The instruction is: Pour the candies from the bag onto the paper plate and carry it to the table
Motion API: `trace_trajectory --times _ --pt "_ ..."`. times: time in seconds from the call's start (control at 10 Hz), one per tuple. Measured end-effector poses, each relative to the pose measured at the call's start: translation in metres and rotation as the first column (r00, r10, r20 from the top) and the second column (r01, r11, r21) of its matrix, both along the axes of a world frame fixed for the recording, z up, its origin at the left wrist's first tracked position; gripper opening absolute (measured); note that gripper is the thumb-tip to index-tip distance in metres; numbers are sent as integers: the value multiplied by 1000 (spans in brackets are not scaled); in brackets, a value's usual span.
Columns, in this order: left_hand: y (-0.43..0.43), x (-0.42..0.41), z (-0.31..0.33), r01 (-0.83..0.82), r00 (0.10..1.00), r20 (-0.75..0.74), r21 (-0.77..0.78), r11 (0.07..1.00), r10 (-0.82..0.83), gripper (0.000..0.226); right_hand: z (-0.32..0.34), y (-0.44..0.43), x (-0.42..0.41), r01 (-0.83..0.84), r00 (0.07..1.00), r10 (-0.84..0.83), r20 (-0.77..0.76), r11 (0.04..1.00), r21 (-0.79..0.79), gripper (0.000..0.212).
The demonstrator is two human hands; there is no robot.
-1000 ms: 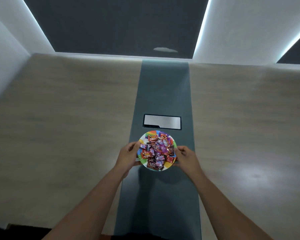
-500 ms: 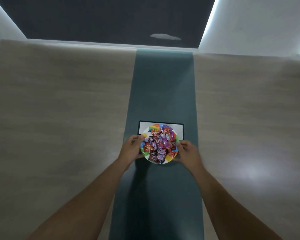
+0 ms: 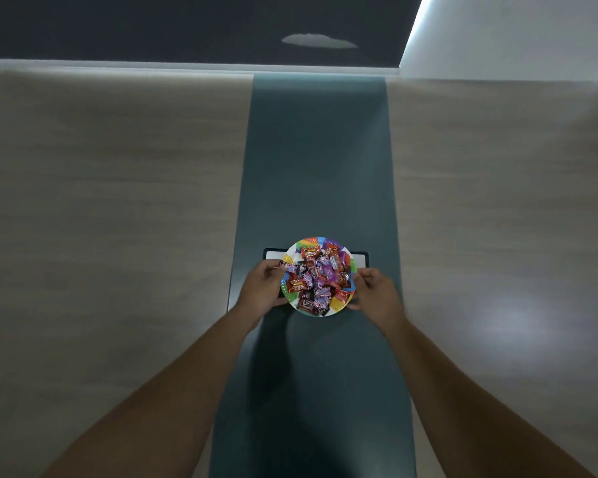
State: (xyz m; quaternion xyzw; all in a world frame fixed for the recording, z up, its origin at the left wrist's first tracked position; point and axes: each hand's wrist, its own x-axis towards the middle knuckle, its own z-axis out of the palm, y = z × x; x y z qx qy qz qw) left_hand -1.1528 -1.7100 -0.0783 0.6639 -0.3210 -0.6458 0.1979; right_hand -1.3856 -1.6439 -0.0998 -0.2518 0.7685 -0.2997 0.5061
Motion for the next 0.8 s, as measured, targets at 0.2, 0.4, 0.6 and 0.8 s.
trace_trajectory --times 0.2,0.4,0.6,0.8 --pt "-1 -1 -9 -10 1000 -1 0 1000 10 20 -10 -3 -3 -39 999 39 -25 999 29 19" --pt "2 5 -12 -4 1000 -8 -25 1000 4 22 -11 2 -6 -47 999 47 5 998 36 31" --pt "21 28 -9 70 983 176 -147 987 -43 27 -7 27 -5 -114 988 112 -109 993 -7 22" --pt "83 52 2 321 878 458 -342 883 -142 31 3 90 14 -287 894 264 -363 958 -11 32"
